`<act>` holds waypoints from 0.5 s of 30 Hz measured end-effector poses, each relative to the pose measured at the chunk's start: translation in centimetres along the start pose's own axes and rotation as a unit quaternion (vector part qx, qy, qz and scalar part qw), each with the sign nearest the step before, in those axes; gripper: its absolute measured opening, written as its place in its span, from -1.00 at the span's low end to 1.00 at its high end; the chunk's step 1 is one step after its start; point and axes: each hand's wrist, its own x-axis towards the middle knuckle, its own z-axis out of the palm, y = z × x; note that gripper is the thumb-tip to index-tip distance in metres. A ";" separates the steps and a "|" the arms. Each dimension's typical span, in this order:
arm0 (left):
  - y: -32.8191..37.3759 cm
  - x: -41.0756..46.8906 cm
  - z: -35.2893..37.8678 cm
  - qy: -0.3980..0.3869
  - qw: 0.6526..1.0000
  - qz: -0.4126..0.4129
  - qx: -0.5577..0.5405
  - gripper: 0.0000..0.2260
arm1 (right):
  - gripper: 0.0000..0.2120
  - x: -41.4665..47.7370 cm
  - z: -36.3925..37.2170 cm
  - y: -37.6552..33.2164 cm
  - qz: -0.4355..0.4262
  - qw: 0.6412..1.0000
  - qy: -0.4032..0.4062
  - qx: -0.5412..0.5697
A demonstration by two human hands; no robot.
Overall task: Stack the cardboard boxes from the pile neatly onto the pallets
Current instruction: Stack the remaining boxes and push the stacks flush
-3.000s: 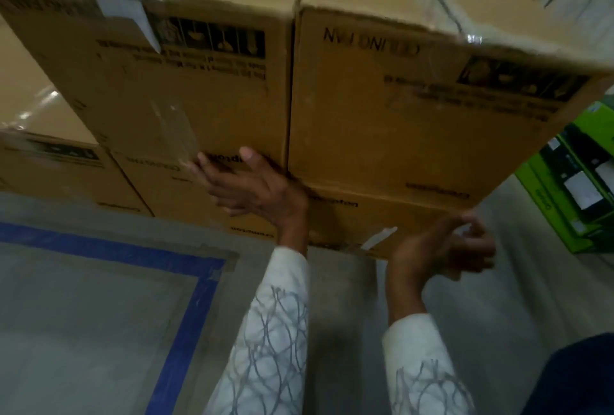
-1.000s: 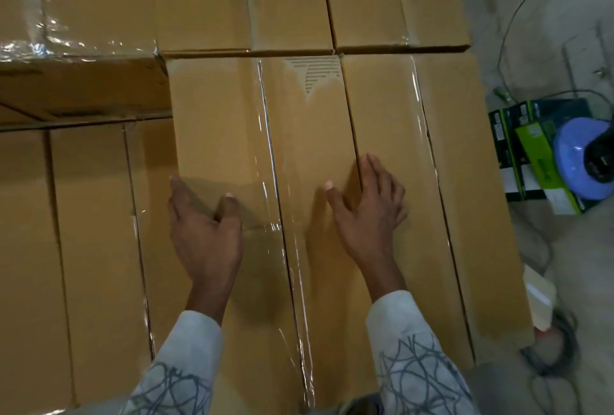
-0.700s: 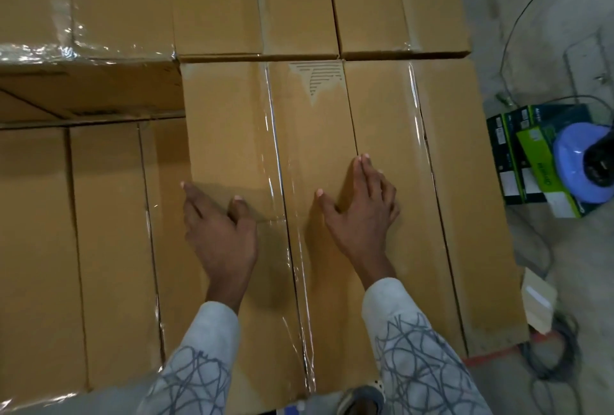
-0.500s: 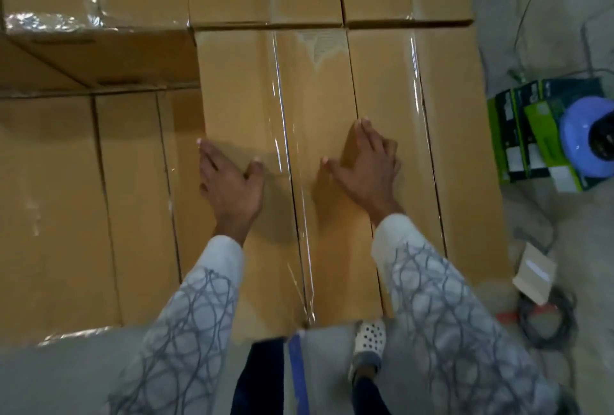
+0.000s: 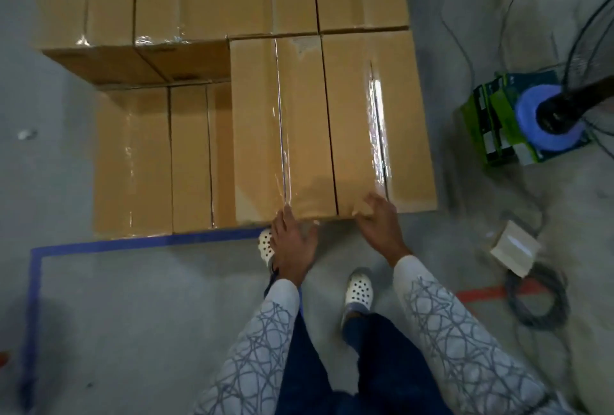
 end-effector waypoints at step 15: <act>-1.9 -16.3 -4.5 0.020 0.980 0.039 -0.196 -0.60 | -0.59 -18.0 -2.6 -7.6 -0.211 0.959 -0.169 -0.086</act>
